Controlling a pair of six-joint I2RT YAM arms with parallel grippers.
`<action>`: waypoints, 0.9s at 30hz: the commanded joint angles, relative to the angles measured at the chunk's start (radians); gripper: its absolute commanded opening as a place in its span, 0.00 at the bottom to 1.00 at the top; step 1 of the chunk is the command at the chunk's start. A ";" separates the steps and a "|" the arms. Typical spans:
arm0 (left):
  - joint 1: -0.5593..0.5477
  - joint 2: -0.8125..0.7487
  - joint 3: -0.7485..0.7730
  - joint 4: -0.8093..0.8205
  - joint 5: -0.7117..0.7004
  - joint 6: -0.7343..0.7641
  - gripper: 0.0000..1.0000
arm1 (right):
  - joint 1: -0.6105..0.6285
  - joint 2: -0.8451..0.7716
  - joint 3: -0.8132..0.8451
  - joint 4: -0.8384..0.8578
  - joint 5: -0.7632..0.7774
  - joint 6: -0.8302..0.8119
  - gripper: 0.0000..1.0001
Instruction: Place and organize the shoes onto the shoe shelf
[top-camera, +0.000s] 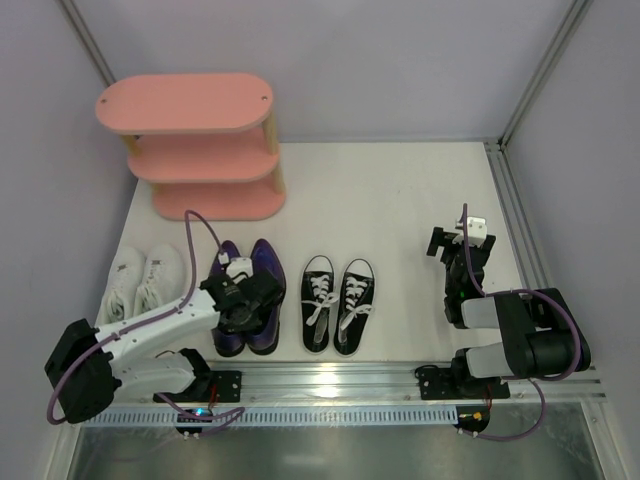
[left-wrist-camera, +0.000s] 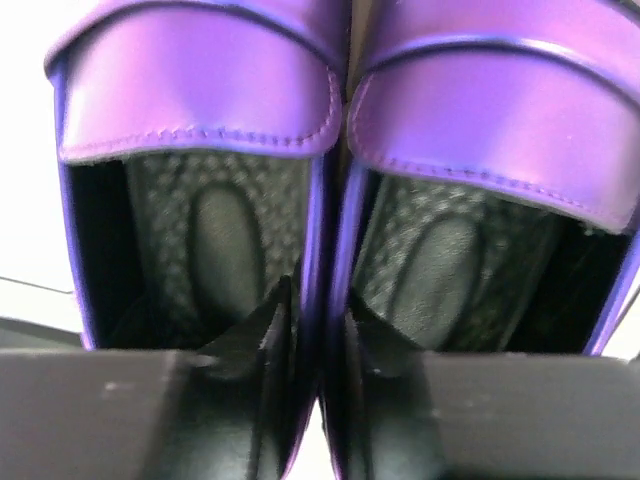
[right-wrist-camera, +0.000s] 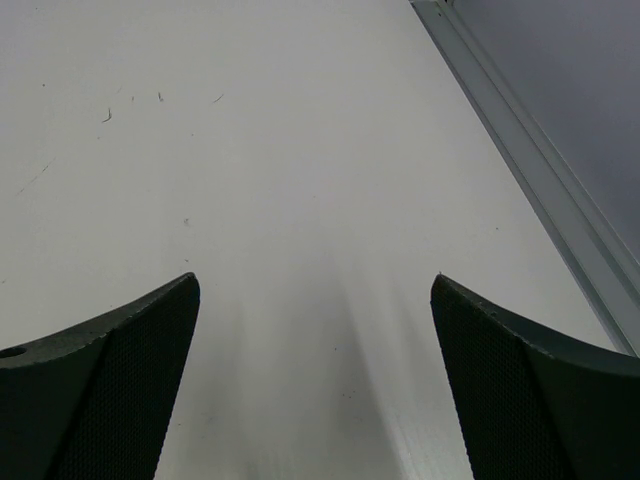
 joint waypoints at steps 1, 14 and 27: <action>0.010 0.042 0.001 0.095 -0.029 0.029 0.12 | -0.004 -0.014 0.013 0.077 -0.009 0.021 0.97; 0.023 -0.107 0.319 -0.121 -0.232 0.146 0.00 | -0.002 -0.012 0.013 0.077 -0.009 0.021 0.97; 0.409 -0.081 0.369 0.006 0.076 0.540 0.00 | -0.004 -0.012 0.013 0.077 -0.009 0.021 0.97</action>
